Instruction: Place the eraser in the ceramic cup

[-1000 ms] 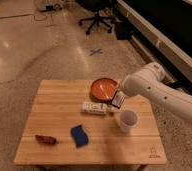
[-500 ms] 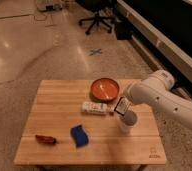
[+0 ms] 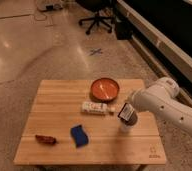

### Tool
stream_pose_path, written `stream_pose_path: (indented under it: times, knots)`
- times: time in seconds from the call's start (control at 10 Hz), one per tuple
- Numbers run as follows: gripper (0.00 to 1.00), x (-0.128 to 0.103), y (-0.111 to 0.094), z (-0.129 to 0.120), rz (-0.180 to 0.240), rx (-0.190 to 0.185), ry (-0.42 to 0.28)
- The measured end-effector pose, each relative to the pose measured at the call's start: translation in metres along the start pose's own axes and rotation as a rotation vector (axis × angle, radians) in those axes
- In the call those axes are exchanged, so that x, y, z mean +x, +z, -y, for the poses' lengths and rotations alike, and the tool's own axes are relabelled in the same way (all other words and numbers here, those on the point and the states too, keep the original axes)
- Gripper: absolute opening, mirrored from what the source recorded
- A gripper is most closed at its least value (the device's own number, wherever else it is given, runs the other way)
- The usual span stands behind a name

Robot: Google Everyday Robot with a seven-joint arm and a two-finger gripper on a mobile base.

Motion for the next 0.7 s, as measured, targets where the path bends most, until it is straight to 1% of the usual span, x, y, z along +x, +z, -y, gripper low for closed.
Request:
stream_pose_path:
  times: [0.1, 0.2, 0.4, 0.5, 0.7]
  knots:
    - [0.08, -0.001, 0.002, -0.004, -0.006, -0.010, 0.001]
    - [0.20, -0.002, 0.005, -0.008, -0.013, -0.021, -0.001]
    - [0.36, -0.002, 0.010, -0.011, -0.023, -0.038, -0.008]
    - [0.50, -0.001, 0.014, -0.013, -0.030, -0.051, -0.013]
    - [0.68, 0.002, 0.018, -0.013, -0.038, -0.065, -0.018]
